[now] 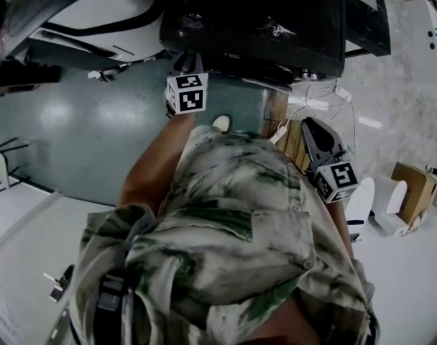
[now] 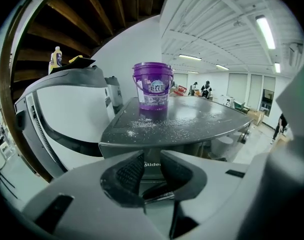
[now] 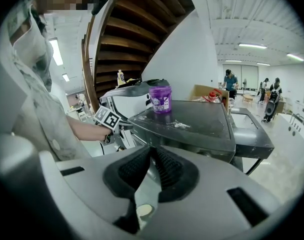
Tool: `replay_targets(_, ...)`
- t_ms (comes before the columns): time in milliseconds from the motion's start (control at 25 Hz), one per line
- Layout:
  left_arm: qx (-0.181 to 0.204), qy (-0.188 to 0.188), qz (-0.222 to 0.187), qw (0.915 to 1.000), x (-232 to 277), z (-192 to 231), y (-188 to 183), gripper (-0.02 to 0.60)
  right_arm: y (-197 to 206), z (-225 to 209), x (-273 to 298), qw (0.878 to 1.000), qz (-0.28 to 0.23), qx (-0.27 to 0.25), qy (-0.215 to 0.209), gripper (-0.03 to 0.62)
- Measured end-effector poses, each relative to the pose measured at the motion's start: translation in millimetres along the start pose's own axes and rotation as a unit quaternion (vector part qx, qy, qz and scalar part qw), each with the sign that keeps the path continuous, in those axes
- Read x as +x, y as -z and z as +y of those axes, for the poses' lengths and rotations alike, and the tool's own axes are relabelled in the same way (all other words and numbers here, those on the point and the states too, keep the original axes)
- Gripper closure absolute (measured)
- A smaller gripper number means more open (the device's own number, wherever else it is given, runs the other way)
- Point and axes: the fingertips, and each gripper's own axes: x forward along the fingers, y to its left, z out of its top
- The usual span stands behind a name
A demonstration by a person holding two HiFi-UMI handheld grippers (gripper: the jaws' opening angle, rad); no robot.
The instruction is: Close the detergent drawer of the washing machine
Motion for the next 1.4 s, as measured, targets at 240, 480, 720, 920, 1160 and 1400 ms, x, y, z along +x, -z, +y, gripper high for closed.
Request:
replay_targets(240, -0.01, -0.011, -0.012, 0.9998, -47, -19, 9, 0.532, 18, 3, -34, 1.0, -0.01, -0.009, -0.018, 0.542)
replay_targets(480, -0.028, 0.0, -0.02, 0.9994, -104, -59, 19, 0.545, 41, 4, -73, 0.999, -0.017, -0.019, -0.045, 0.543)
replay_targets(720, -0.033, 0.042, -0.017, 0.9984, -159, -104, 35, 0.549, 65, 9, -109, 0.997, -0.023, -0.025, -0.071, 0.545)
replay_targets(920, -0.043, 0.094, -0.027, 0.9943, -208, -154, 43, 0.554, 84, 14, -135, 0.995, -0.028, -0.027, -0.094, 0.548)
replay_targets(1160, -0.05, 0.146, -0.04, 0.9872, -262, -211, 56, 0.554, 103, 24, -159, 0.992, -0.03, -0.035, -0.119, 0.554)
replay_targets(1400, -0.043, 0.176, -0.043, 0.9825, -308, -242, 75, 0.557, 121, 43, -171, 0.987, -0.022, -0.05, -0.153, 0.557)
